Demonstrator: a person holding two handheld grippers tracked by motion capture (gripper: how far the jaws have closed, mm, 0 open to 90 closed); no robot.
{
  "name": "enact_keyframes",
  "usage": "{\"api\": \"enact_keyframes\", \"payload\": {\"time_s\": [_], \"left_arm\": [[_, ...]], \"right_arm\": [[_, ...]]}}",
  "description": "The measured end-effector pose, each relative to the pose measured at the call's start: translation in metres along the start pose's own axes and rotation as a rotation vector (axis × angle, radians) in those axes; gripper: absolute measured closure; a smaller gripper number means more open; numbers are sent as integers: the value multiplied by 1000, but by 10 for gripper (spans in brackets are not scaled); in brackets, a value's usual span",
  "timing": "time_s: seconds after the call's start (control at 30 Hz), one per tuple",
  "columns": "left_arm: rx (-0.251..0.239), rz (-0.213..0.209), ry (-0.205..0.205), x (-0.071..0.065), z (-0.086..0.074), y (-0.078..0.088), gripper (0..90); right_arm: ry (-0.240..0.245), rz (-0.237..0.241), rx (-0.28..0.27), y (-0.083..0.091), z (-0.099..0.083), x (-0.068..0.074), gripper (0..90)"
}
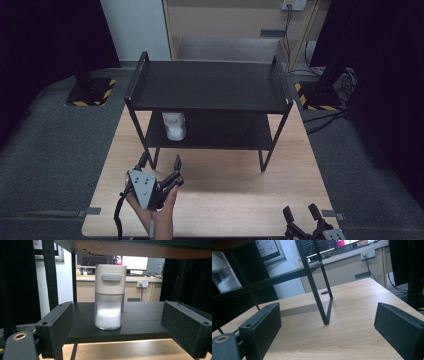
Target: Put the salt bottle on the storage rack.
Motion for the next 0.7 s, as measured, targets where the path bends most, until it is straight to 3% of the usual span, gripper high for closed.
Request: {"api": "enact_keyframes", "payload": {"time_s": [0.3,0.7], "left_arm": [[6,-29,-8,4,-12,18,99],[9,25,-15,36,-40,43,99]], "right_arm": [[3,4,3,1,1,4,72],[12,13,19,-1,-4,10,72]]}}
Point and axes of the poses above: each handheld gripper's, and its own axes: y roughly backward along the jaws, z roughly out of its top, x roughly to its left, the point moved 9 cm from there along -y, roughly forward along the jaws, and after that the axes turned 2 degrees about -y, right-handed, at the moved point
